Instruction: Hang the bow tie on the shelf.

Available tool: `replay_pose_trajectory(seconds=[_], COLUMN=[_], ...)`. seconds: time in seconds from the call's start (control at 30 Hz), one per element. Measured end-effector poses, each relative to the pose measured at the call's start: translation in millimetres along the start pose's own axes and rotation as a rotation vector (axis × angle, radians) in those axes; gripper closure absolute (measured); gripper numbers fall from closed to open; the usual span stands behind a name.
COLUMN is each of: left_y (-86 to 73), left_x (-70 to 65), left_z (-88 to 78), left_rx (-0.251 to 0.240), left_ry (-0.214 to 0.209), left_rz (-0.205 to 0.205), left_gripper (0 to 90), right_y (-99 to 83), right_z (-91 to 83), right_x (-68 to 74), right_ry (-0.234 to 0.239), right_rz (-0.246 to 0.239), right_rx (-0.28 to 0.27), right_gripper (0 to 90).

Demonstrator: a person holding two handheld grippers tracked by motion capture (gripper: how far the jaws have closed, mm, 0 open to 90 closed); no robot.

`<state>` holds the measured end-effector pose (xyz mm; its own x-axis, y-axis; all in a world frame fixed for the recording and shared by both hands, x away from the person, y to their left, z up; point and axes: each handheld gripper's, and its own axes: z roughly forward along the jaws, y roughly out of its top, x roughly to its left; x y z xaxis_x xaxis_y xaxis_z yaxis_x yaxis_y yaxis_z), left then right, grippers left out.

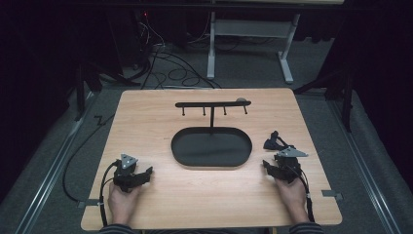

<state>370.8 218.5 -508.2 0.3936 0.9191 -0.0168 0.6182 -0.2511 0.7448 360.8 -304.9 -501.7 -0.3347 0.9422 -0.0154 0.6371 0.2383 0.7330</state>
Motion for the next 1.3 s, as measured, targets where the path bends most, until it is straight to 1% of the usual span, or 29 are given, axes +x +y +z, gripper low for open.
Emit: replay_pose_trajectory(seconds=[0.97, 1.3], left_y=[0.0, 0.1], left_x=[0.2, 0.2], left_z=[0.1, 0.1], left_rx=[-0.001, -0.001], left_ry=[-0.001, 0.0], left_rz=[-0.001, 0.0], left_gripper=[30.0, 30.0], right_y=[-0.2, -0.5], right_z=[-0.3, -3.9], right_x=[0.4, -1.9], right_ry=[0.003, -0.002], right_rz=[0.0, 0.008], right_rx=[0.002, 0.003], right_gripper=[45.2, 49.6])
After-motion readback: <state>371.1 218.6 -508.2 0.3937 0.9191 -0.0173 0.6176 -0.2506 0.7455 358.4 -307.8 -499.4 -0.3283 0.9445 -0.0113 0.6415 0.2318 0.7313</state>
